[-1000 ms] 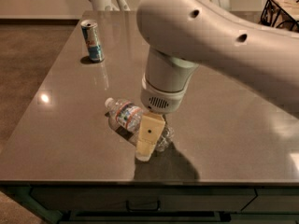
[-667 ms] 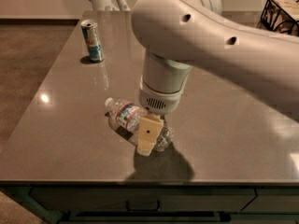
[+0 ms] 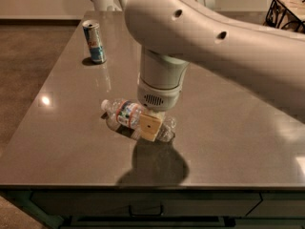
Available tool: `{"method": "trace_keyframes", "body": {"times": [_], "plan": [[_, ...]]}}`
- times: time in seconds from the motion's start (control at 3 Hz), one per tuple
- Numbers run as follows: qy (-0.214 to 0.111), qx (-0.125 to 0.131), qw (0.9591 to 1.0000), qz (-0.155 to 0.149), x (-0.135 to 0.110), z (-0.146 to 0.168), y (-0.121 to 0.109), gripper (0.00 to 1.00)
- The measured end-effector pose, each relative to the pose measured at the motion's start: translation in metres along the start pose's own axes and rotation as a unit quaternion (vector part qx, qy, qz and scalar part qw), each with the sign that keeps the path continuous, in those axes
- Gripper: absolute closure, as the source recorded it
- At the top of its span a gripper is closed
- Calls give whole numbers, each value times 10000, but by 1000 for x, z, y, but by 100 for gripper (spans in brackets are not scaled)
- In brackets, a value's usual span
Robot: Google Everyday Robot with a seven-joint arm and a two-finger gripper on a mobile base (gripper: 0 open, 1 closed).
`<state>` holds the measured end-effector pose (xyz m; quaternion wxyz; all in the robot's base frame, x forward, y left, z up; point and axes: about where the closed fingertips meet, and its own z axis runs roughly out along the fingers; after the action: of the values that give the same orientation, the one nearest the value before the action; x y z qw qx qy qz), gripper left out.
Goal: Move water bottle near redbull can
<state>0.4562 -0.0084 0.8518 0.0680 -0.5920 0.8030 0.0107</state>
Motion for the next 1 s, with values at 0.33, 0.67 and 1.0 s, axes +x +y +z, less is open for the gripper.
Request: {"method": "trace_keyframes", "body": {"times": [0.33,0.67,1.0], "plan": [[-25,-12,9999,97,-11,-7,-15,87],[-133,-10,9997,208,-30,-17,-39,100],[-242,32,9992,311,-51,-23,-67,100]]}}
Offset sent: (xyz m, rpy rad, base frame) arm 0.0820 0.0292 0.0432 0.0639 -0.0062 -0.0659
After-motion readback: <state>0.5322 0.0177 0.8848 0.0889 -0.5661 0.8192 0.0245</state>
